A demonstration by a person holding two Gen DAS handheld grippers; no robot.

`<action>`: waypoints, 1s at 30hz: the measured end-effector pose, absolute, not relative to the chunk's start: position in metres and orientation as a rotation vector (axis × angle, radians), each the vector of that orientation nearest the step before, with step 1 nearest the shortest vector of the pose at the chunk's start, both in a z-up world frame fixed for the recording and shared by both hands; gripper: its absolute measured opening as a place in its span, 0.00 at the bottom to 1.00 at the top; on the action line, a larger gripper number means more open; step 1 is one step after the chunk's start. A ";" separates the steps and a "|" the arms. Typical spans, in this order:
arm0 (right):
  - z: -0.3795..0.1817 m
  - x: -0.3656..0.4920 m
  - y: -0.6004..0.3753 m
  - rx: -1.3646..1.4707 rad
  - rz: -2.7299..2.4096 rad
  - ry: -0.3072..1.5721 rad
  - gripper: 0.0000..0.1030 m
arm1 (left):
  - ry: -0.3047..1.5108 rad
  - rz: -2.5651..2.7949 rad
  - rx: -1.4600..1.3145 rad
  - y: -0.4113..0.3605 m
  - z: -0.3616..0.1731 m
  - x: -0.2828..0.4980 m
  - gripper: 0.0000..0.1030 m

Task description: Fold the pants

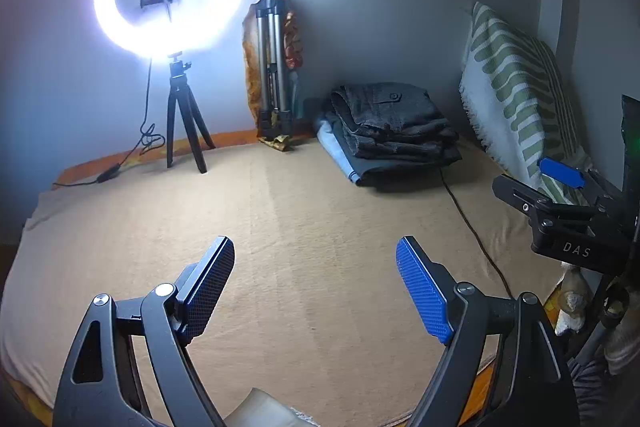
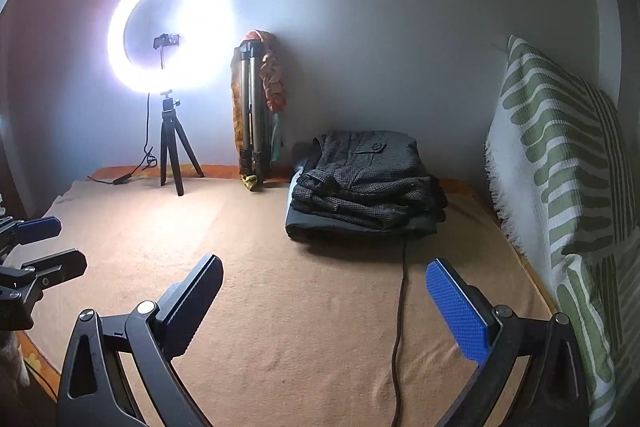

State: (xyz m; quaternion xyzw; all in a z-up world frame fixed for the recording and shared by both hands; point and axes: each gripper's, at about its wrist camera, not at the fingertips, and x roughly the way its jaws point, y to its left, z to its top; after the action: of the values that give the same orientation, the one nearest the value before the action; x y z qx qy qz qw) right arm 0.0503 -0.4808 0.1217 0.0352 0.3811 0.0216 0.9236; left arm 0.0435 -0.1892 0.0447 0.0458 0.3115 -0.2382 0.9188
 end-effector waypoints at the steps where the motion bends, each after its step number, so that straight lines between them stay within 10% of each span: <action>1: 0.122 0.050 -0.481 0.074 0.045 0.782 1.00 | 0.640 -0.490 0.096 -0.189 0.044 0.043 0.81; 30: 0.123 0.049 -0.478 0.088 0.050 0.785 1.00 | 0.638 -0.501 0.102 -0.192 0.044 0.041 0.81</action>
State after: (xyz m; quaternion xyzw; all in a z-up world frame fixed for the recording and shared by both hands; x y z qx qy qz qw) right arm 0.0494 -0.4783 0.1226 0.0427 0.3826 0.0243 0.9226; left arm 0.0410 -0.1921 0.0444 0.0498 0.3104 -0.2434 0.9176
